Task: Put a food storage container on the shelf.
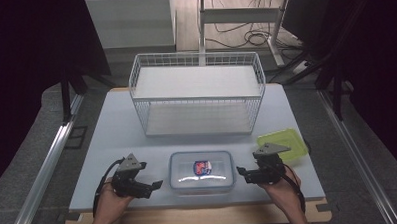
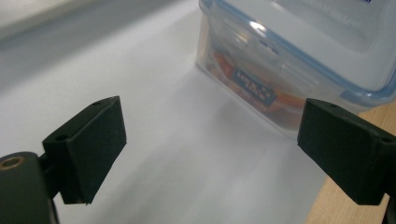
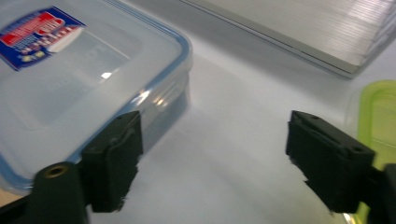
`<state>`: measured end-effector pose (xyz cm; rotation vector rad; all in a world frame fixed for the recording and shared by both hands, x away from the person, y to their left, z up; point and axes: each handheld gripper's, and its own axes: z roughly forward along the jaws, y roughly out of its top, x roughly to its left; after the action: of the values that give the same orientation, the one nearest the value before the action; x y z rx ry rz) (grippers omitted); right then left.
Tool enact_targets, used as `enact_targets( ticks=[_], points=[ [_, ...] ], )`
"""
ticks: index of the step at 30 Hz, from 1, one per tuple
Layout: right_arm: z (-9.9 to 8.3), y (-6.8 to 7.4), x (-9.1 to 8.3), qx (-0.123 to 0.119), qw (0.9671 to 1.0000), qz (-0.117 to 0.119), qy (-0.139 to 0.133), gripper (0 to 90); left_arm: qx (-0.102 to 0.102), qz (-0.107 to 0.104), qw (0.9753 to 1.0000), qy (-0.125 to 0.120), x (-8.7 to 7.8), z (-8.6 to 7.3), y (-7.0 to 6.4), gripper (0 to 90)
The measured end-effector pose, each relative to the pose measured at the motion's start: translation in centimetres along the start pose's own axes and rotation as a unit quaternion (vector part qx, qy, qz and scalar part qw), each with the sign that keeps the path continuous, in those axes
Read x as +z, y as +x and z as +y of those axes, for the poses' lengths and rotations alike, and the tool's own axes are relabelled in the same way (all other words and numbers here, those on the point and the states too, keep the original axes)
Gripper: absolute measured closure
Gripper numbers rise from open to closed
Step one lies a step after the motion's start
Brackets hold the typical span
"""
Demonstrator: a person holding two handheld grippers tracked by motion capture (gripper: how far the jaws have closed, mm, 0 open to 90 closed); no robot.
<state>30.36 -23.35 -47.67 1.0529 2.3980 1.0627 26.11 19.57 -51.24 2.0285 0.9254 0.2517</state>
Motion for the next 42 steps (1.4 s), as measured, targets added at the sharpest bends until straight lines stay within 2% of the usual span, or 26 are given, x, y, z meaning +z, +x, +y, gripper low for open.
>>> enact_targets(
  ticks=[2,7,9,12,14,15,17,19,21,23,25,28,29,33,35,38,40,42],
  points=[
    [0.0,-0.1,0.1,0.003,0.9998,0.018,-0.004,12.4,0.000,-0.005,0.9999,-0.009,-0.3,0.3,0.1,7.8],
    [0.4,0.4,0.3,0.012,0.9985,0.052,-0.012,7.8,0.003,-0.026,0.9995,-0.015,-0.1,1.6,-0.2,7.2],
    [0.7,0.7,0.3,0.013,0.9978,0.064,-0.013,6.5,0.000,-0.034,0.9994,-0.008,0.2,2.3,-0.5,6.8],
    [1.0,1.4,0.4,0.008,0.9974,0.072,-0.008,6.3,-0.010,-0.058,0.9982,0.010,1.1,3.4,-0.9,5.5],
    [1.2,1.9,0.6,0.006,0.9972,0.074,-0.002,5.0,-0.004,-0.062,0.9977,0.028,1.9,3.9,-1.4,5.4],
    [1.4,2.2,0.8,0.001,0.9966,0.082,0.002,3.7,0.001,-0.060,0.9976,0.035,2.2,4.1,-1.5,5.4],
    [1.5,2.7,1.0,-0.001,0.9965,0.083,0.011,2.9,0.005,-0.055,0.9974,0.046,2.9,4.3,-1.7,5.4],
    [1.6,3.0,1.4,-0.004,0.9963,0.084,0.020,3.4,-0.003,-0.071,0.9961,0.052,3.4,4.4,-1.6,5.3],
    [1.7,3.2,1.7,0.003,0.9956,0.089,0.029,3.8,-0.007,-0.076,0.9954,0.057,3.9,4.5,-1.6,5.3],
    [1.7,3.1,2.2,0.017,0.9941,0.100,0.038,4.5,-0.016,-0.091,0.9940,0.059,4.2,4.7,-1.3,4.0],
    [1.7,2.9,2.7,0.037,0.9915,0.117,0.043,4.4,-0.030,-0.111,0.9914,0.063,4.8,4.6,-0.9,3.5],
    [1.7,2.6,3.4,0.065,0.9874,0.136,0.049,2.3,-0.058,-0.151,0.9847,0.066,5.9,4.4,-0.6,1.8],
    [1.7,2.4,3.6,0.078,0.9846,0.147,0.054,2.3,-0.068,-0.155,0.9832,0.068,6.0,4.3,-0.5,0.0],
    [1.3,1.8,4.5,0.119,0.9728,0.188,0.064,1.8,-0.084,-0.167,0.9795,0.074,6.2,4.1,-0.3,0.0],
    [1.2,1.7,4.5,0.123,0.9715,0.192,0.066,2.8,-0.094,-0.172,0.9769,0.086,6.2,4.0,-0.5,0.0],
    [1.3,1.6,3.9,0.126,0.9718,0.187,0.068,10.6,-0.100,-0.176,0.9746,0.096,5.8,3.9,-0.7,1.8],
    [1.1,1.3,3.5,0.146,0.9685,0.190,0.067,17.6,-0.106,-0.175,0.9743,0.095,5.3,3.7,-0.9,5.9],
    [0.9,0.9,3.0,0.173,0.9630,0.196,0.066,25.4,-0.120,-0.173,0.9750,0.073,4.5,3.4,-0.8,15.4]
  ],
)
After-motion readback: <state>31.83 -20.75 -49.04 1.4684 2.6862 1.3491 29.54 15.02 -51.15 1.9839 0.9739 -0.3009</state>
